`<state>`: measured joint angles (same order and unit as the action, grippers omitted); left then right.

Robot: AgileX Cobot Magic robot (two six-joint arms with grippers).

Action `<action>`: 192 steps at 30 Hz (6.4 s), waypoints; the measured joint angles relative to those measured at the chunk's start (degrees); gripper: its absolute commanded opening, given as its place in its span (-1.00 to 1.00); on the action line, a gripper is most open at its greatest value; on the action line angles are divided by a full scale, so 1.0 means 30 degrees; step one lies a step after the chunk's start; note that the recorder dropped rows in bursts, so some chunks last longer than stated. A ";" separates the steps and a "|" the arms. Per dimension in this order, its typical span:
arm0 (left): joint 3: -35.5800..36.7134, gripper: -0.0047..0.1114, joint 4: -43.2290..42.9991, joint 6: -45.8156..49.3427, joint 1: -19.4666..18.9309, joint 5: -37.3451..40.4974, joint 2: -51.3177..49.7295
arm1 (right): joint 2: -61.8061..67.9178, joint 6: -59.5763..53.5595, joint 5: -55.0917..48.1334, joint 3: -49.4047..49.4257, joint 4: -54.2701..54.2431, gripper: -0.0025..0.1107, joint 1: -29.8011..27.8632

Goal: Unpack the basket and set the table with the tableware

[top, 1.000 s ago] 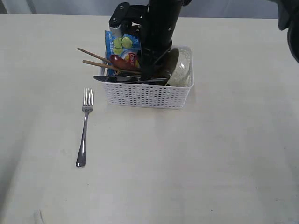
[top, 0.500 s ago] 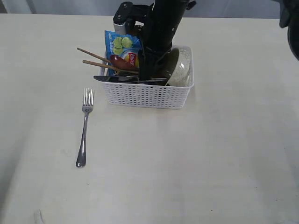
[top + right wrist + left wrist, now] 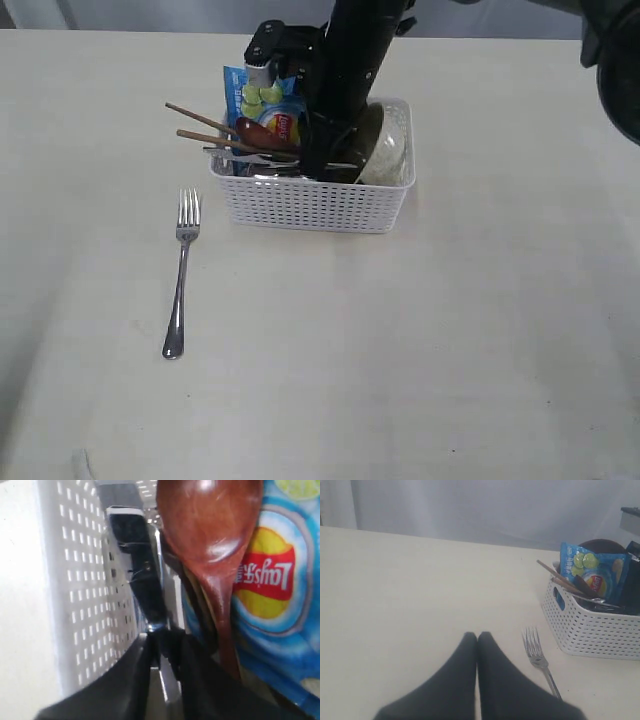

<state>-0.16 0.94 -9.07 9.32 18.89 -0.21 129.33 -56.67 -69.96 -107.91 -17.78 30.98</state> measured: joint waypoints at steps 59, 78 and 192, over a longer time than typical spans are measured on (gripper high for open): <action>0.0000 -0.92 0.0000 0.0000 0.0000 0.0000 0.0000 | 0.0305 3.7794 0.6712 0.0046 0.5927 -0.96 1.0682; 0.0000 -0.92 0.0000 0.0000 0.0000 0.0000 0.0000 | 0.1518 3.8370 0.6593 0.0046 0.7107 -0.96 1.0284; 0.0000 -0.92 0.0000 0.0000 0.0000 0.0000 0.0000 | -0.6215 2.1550 0.0908 0.0046 1.2905 -0.30 0.7605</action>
<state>-0.16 0.94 -9.07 9.32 18.89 -0.21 110.68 7.98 -67.24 -107.78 20.93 53.79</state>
